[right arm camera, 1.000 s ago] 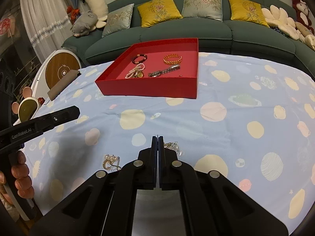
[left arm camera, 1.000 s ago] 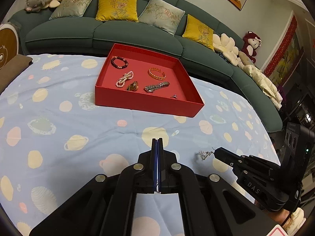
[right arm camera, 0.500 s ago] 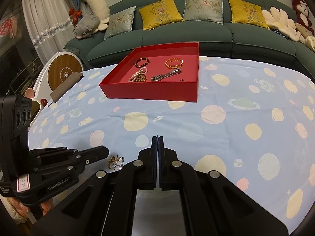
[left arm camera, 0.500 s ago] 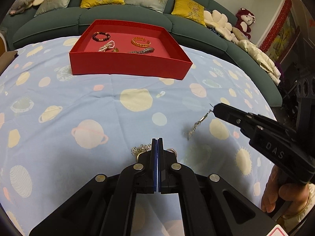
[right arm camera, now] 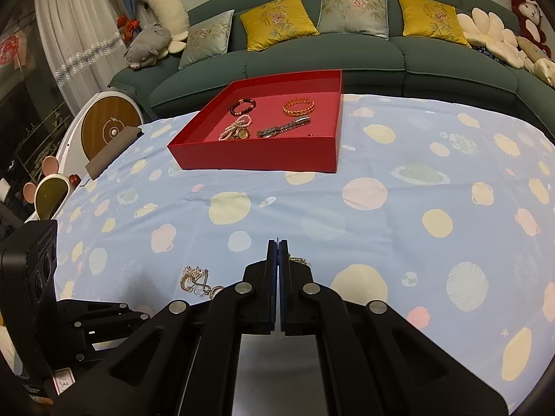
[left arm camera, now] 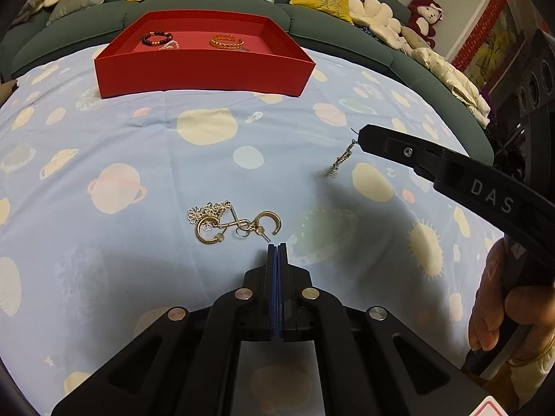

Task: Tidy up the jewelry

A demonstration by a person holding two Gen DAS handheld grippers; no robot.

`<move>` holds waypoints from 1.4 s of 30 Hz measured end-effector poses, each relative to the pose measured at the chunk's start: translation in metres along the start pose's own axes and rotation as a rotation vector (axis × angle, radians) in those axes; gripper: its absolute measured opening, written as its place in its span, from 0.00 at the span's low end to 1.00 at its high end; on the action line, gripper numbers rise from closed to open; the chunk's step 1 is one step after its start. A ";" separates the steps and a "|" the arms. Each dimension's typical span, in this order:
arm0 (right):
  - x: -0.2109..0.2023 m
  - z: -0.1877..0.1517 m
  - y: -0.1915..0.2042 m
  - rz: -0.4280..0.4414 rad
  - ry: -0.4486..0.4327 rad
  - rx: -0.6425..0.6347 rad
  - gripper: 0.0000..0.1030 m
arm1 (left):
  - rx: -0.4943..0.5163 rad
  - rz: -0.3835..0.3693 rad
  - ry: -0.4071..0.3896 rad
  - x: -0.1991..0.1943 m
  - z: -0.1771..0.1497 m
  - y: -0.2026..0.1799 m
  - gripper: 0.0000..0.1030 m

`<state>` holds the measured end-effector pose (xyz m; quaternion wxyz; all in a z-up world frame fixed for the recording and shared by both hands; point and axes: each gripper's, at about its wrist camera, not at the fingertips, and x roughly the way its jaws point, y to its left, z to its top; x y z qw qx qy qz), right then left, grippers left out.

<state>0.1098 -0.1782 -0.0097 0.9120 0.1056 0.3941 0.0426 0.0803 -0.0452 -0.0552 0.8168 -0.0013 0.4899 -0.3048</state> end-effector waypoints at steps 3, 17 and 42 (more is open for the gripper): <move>-0.001 0.000 0.000 0.001 -0.001 -0.001 0.00 | -0.030 -0.017 -0.003 0.003 0.003 0.005 0.00; 0.000 0.000 -0.001 -0.002 -0.002 0.004 0.00 | -0.136 -0.096 -0.022 0.004 0.012 0.017 0.00; 0.002 0.000 -0.005 0.004 0.006 0.012 0.00 | -0.109 0.047 -0.066 -0.005 0.005 0.016 0.25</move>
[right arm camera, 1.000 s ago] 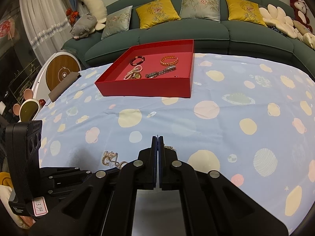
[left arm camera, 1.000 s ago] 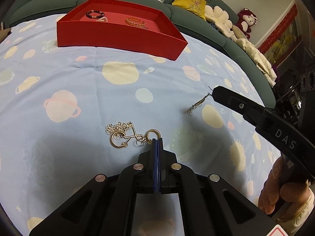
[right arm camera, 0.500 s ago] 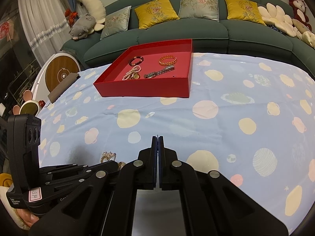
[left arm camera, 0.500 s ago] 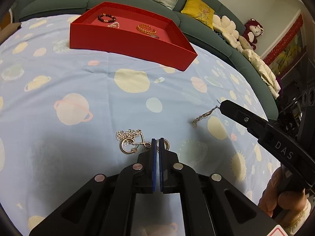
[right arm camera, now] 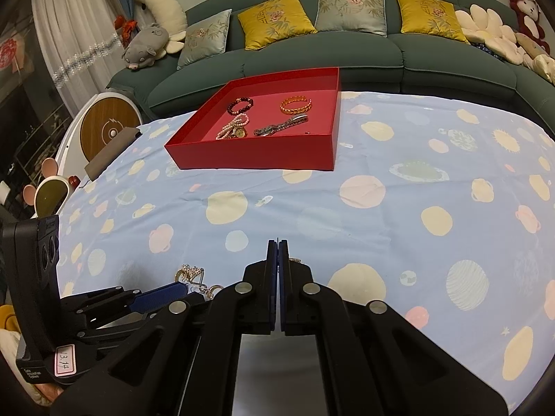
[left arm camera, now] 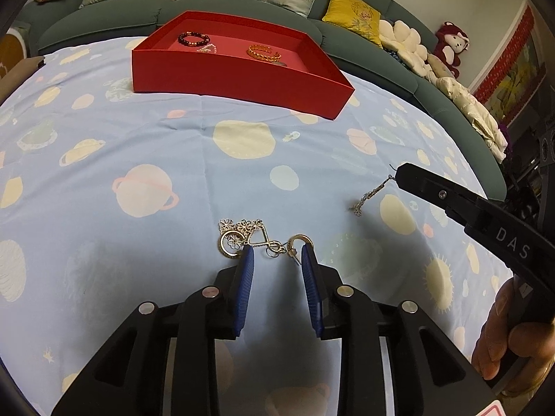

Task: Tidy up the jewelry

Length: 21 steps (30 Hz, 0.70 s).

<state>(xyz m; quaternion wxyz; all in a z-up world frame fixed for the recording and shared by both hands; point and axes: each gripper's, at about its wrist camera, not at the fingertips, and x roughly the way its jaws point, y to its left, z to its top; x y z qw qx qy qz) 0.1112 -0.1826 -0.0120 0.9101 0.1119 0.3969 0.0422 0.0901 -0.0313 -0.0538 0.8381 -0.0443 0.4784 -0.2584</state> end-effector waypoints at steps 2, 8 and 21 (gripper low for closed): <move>0.000 0.000 0.001 0.000 0.001 -0.003 0.00 | -0.005 -0.001 -0.003 0.001 0.002 0.001 0.25; 0.000 -0.001 0.001 -0.001 0.000 -0.003 0.00 | 0.000 -0.038 0.009 0.005 0.003 -0.001 0.04; -0.005 0.002 0.000 0.003 -0.019 -0.002 0.00 | 0.029 -0.070 -0.084 -0.026 0.015 -0.008 0.00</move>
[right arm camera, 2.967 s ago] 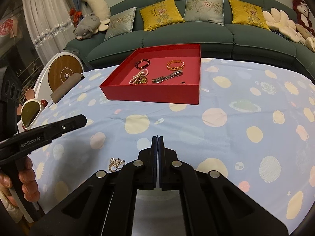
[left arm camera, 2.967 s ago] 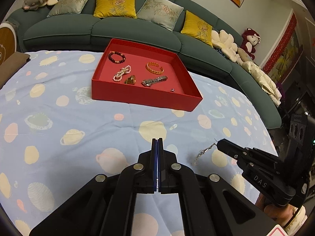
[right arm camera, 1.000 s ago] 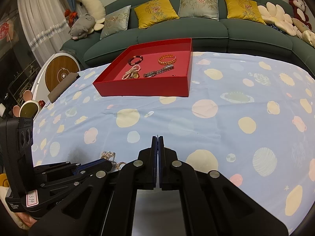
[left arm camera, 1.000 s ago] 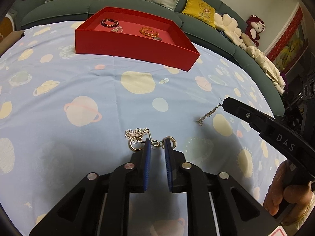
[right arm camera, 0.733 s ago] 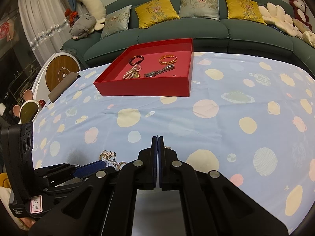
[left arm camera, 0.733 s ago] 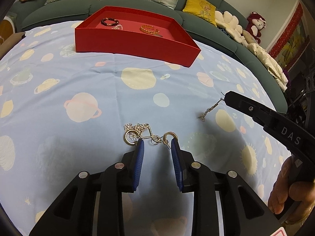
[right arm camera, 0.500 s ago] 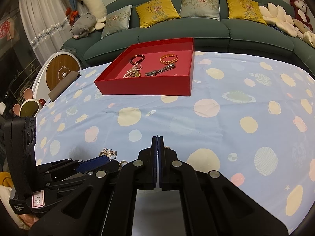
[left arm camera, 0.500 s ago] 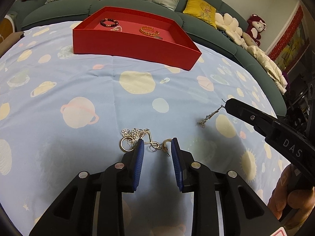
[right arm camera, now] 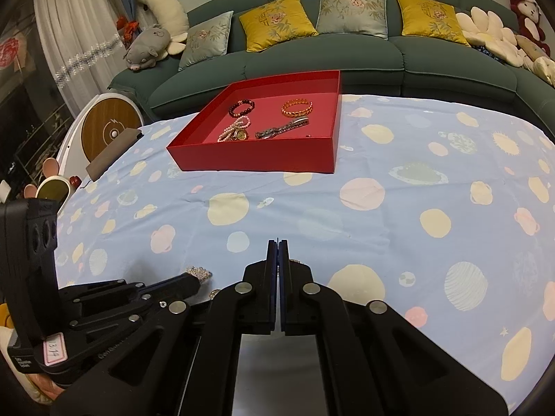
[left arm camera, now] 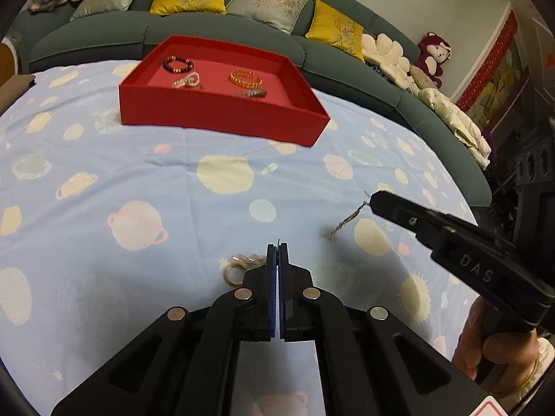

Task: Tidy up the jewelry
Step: 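Carry the gold earring with the left gripper while the right carries the silver earring to the tray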

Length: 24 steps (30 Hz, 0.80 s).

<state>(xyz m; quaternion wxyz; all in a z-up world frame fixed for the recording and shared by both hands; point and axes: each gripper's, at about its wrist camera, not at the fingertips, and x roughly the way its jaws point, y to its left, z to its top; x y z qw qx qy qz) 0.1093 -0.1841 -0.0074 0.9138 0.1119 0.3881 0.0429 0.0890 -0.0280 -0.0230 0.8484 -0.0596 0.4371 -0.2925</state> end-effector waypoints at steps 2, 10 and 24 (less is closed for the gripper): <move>-0.003 0.003 0.001 0.003 -0.012 0.000 0.00 | -0.007 -0.016 -0.038 -0.013 0.009 0.001 0.00; -0.020 0.029 0.014 0.021 -0.081 -0.007 0.00 | -0.035 -0.052 -0.164 -0.057 0.054 0.002 0.00; -0.022 0.122 0.038 0.029 -0.216 -0.045 0.00 | 0.005 0.035 -0.273 -0.053 0.157 0.012 0.00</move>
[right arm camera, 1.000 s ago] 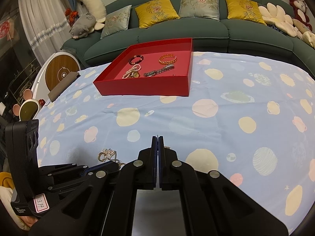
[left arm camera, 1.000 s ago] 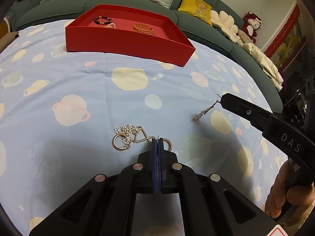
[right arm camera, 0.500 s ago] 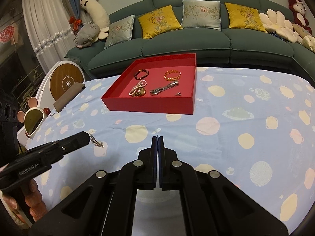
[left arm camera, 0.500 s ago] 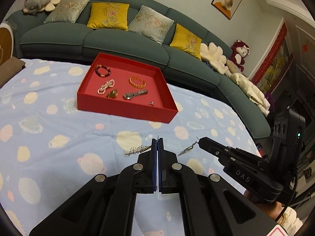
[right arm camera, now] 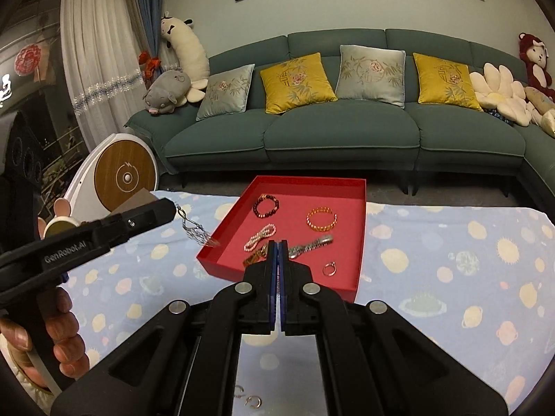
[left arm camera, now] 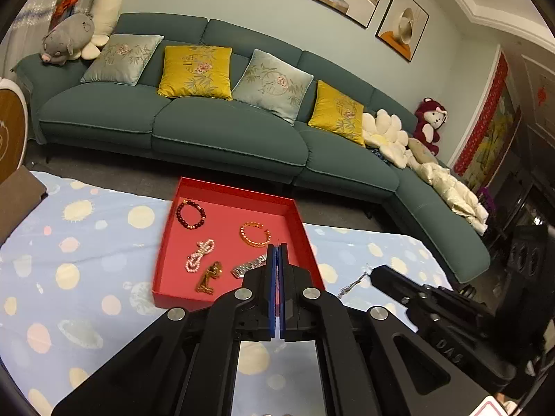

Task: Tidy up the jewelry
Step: 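Carry the gold earring with the left gripper while the right carries the silver earring to the tray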

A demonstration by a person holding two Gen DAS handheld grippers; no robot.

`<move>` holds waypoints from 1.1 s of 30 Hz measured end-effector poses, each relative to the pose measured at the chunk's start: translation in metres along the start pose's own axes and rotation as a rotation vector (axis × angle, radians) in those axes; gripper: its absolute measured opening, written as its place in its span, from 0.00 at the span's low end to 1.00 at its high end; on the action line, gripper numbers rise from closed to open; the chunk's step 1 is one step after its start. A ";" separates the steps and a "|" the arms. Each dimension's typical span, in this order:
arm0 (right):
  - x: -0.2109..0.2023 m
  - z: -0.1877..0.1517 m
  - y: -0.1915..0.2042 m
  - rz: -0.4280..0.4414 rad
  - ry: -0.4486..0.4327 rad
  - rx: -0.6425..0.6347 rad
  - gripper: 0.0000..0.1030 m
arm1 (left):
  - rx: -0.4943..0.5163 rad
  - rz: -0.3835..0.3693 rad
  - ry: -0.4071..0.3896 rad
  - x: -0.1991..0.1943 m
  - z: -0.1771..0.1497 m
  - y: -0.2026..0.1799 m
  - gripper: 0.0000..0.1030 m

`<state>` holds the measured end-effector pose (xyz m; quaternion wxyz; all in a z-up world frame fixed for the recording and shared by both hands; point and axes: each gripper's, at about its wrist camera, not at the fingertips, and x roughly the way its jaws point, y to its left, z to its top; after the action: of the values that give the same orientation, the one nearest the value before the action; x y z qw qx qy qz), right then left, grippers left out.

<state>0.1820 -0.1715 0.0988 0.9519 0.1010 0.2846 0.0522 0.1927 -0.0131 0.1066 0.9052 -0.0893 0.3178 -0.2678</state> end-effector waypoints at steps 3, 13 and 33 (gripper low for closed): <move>0.018 0.010 -0.010 0.012 0.003 0.059 0.00 | 0.031 0.052 0.011 0.022 0.007 0.009 0.00; 0.101 0.018 -0.025 -0.036 0.102 0.065 0.00 | 0.019 0.136 0.056 0.085 0.023 0.054 0.00; 0.194 0.020 -0.057 -0.003 0.156 0.114 0.02 | 0.026 0.208 0.159 0.192 0.028 0.057 0.05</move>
<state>0.3566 -0.1996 -0.0007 0.9196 0.1503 0.3604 0.0421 0.3603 -0.0690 0.0082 0.9012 -0.0224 0.3924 -0.1829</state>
